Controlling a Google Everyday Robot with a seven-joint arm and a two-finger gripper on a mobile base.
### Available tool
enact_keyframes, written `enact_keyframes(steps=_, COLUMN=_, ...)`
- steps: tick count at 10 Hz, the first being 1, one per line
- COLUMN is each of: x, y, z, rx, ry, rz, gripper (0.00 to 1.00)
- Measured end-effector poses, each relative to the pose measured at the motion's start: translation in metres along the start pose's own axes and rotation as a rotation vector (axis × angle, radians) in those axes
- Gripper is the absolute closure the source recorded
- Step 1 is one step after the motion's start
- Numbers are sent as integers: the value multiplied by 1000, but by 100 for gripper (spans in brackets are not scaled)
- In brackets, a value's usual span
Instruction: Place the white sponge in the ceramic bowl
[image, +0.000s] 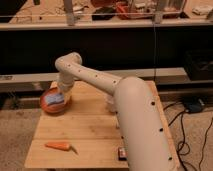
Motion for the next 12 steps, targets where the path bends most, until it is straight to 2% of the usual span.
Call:
enact_keyframes(steps=4, x=-2, y=-6, z=-2, rx=-2, ry=-7, rz=-16, gripper=43)
enact_keyframes(steps=7, x=-5, y=-11, z=-2, rx=-3, ry=-13, rz=-29, gripper=21)
enact_keyframes(steps=12, x=-8, y=-17, z=0, rx=-5, ry=-22, rz=-43, gripper=20)
